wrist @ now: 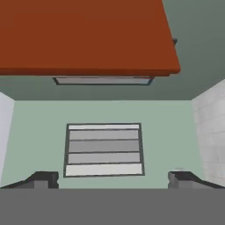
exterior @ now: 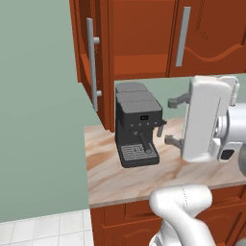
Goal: Close all open cabinet doors.
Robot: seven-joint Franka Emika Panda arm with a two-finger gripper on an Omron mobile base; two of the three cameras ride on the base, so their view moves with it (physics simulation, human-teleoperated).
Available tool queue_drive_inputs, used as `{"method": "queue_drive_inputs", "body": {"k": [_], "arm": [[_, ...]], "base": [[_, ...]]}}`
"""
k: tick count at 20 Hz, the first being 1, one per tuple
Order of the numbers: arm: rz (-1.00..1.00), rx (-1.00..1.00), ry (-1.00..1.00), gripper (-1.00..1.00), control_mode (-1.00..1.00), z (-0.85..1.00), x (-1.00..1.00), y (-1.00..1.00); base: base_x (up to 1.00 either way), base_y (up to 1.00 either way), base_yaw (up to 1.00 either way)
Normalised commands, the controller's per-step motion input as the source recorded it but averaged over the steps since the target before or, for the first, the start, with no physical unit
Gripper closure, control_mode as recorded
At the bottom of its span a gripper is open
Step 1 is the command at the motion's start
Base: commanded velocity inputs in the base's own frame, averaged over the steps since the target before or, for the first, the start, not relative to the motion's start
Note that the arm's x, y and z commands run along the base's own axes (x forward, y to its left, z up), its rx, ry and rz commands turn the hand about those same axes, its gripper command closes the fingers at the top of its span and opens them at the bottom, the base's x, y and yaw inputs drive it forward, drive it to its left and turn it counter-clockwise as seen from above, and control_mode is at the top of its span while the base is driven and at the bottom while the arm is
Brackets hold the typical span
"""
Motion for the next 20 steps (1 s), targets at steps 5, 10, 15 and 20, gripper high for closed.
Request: {"method": "queue_drive_inputs", "body": {"k": [5,10,15,20], "arm": [[-0.07,-0.1,0.0,-1.0,-1.0,-0.1,-0.21,0.58],[-0.05,-0.08,0.0,-1.0,-1.0,-0.12,-0.01,0.68],[-0.12,-0.12,0.03,-1.0,-1.0,-0.16,0.08,0.7],[-0.39,-0.09,0.11,-1.0,-1.0,-0.14,0.24,0.53]], "base": [[0.0,0.0,0.0],[0.0,0.0,0.0],[0.0,0.0,0.0],[0.0,0.0,0.0]]}}
